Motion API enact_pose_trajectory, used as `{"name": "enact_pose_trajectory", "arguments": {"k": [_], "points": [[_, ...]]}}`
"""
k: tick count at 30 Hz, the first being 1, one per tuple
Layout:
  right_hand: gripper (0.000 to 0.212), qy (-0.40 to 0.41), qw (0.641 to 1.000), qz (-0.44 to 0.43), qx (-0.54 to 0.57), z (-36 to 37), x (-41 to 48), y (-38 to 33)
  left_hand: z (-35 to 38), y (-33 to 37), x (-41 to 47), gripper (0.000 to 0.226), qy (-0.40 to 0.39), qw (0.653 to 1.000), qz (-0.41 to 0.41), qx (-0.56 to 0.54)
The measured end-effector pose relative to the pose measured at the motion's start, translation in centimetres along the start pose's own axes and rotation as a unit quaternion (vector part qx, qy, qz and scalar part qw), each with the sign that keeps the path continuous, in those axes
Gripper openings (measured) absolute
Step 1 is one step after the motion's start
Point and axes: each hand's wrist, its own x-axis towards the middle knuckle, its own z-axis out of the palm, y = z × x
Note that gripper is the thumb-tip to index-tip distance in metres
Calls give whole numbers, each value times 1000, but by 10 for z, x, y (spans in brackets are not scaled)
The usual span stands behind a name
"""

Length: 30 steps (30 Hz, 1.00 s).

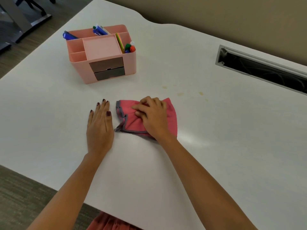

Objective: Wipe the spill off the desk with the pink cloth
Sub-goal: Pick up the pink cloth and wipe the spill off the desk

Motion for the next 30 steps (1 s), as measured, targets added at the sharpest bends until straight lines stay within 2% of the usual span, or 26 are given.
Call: {"name": "enact_pose_trajectory", "arguments": {"k": [5, 8, 11, 14, 17, 20, 22, 30], "points": [[25, -54, 995, -56, 62, -2, -32, -1, -1, -2, 1, 50, 6, 1000, -7, -22], [30, -59, 993, -46, 86, -13, -47, 11, -2, 1, 0, 52, 4, 1000, -3, -12], [20, -39, 996, -15, 75, -26, -59, 31, -2, 4, -2, 53, 0, 1000, 6, 26], [19, 25, 998, 48, 33, -42, -64, 59, -1, 5, -2, 56, -8, 997, 12, 70], [17, 95, 982, 165, -1, -53, -59, 81, 1, 5, -2, 58, -11, 996, 16, 91], [18, 125, 956, 264, -29, -49, -46, 78, 2, 4, -2, 58, -16, 994, 22, 105], [18, 132, 948, 287, -50, -40, -37, 65, 3, 4, -2, 56, -15, 994, 22, 104], [21, 92, 980, 169, -40, 2, -1, 1, 2, 5, -3, 53, 4, 1000, 11, 28]]}}
